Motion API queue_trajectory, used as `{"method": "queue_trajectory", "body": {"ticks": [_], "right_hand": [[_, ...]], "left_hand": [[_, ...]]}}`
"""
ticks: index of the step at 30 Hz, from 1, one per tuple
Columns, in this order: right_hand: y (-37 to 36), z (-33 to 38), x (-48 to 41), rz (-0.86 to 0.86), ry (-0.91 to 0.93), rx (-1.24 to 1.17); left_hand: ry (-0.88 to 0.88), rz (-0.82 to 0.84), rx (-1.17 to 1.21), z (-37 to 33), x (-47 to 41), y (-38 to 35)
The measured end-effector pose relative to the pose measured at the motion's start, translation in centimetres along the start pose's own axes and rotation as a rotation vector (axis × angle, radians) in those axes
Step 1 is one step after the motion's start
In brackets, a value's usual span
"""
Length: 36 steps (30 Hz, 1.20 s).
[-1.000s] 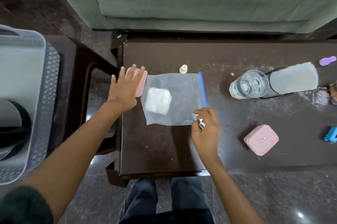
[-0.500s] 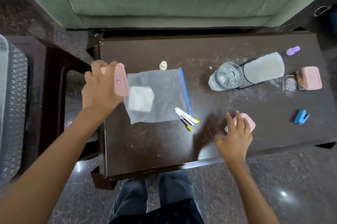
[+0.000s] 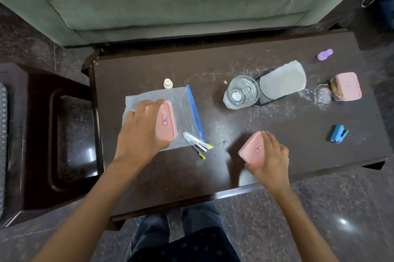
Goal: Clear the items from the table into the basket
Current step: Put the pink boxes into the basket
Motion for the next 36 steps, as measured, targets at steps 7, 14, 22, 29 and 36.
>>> {"method": "queue_trajectory", "body": {"ticks": [7, 14, 22, 29, 36], "right_hand": [[4.1, 12.8, 2.6, -0.04, 0.446, -0.151], [0.8, 30.1, 2.3, 0.111, 0.688, -0.352], [-4.7, 48.3, 5.1, 0.122, 0.899, -0.315], [-13.0, 57.6, 4.7, 0.214, 0.941, -0.236], [-17.7, 59.5, 4.2, 0.021, 0.964, 0.208]], "left_hand": [[-0.023, 0.002, -0.106, 3.4, 4.0, 9.6], [-0.058, -0.037, -0.349, 10.5, 6.0, 18.8], [0.137, -0.089, -0.513, 24.4, 8.0, 28.2], [0.337, 0.326, -0.471, 36.6, 5.5, 25.1], [0.352, 0.314, -0.422, 40.7, 3.1, 21.7]]}}
Point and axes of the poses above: each hand's wrist, its own x-axis away from the middle knuckle, its own y-axis out of the back of the hand, z = x × y, the point moved 7 cm from there along -x, towards the middle knuckle, and after that the axes turned 11 degrees about z, right-handed, at the moved point
